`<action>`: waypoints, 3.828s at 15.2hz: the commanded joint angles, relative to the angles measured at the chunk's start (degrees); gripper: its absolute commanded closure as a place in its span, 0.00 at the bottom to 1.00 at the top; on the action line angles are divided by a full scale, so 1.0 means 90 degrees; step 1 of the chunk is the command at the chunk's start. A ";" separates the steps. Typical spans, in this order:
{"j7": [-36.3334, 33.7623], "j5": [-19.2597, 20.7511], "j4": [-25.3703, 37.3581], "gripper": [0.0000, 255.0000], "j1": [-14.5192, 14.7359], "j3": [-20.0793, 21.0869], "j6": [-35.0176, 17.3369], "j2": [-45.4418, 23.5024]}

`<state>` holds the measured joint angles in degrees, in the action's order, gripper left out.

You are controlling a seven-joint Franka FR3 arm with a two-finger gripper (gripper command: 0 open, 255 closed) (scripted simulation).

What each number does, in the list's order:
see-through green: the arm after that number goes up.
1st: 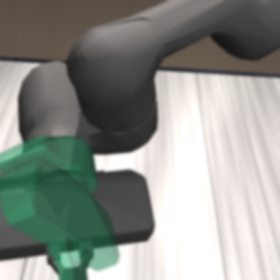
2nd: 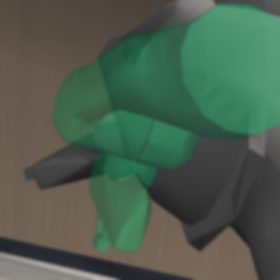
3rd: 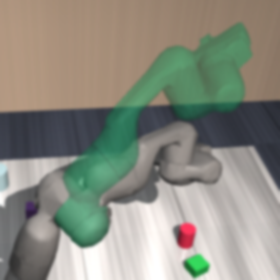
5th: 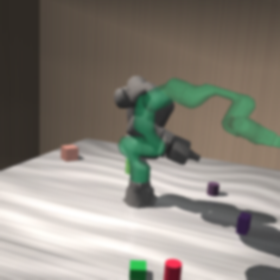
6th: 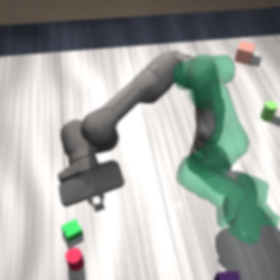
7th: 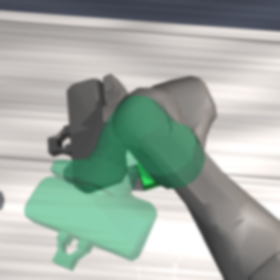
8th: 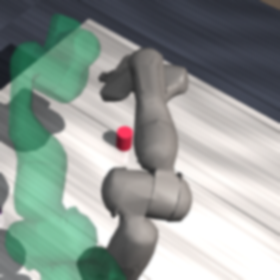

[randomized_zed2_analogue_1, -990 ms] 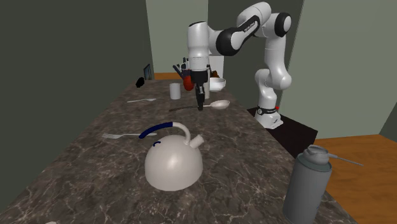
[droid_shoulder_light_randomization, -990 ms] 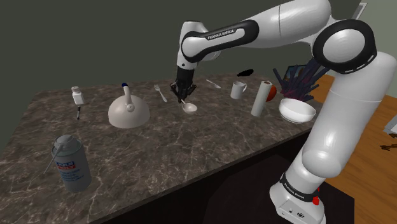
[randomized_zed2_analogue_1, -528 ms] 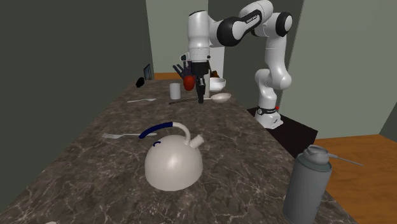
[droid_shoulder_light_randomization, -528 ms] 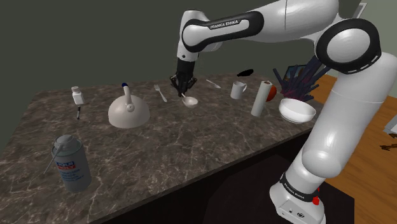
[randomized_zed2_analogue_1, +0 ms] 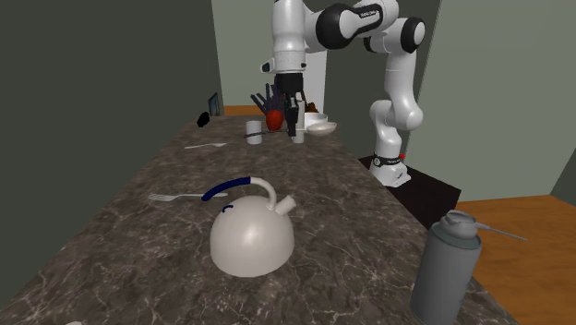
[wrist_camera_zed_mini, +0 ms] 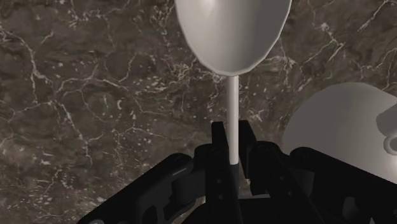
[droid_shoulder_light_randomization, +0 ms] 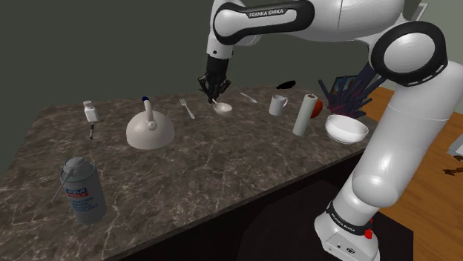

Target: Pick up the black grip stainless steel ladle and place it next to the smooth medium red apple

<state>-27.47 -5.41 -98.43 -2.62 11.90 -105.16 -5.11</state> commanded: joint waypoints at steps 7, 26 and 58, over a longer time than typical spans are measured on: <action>0.0531 -0.0157 -0.0595 1.00 -0.0280 -0.0235 0.0181 0.0728; 0.3165 0.0105 -0.2979 1.00 -0.1383 -0.1884 0.0468 0.3107; 0.6525 0.1236 -0.3412 1.00 -0.2633 -0.4474 -0.0005 0.2957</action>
<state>31.19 5.76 -128.55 -26.34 -28.25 -104.36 21.74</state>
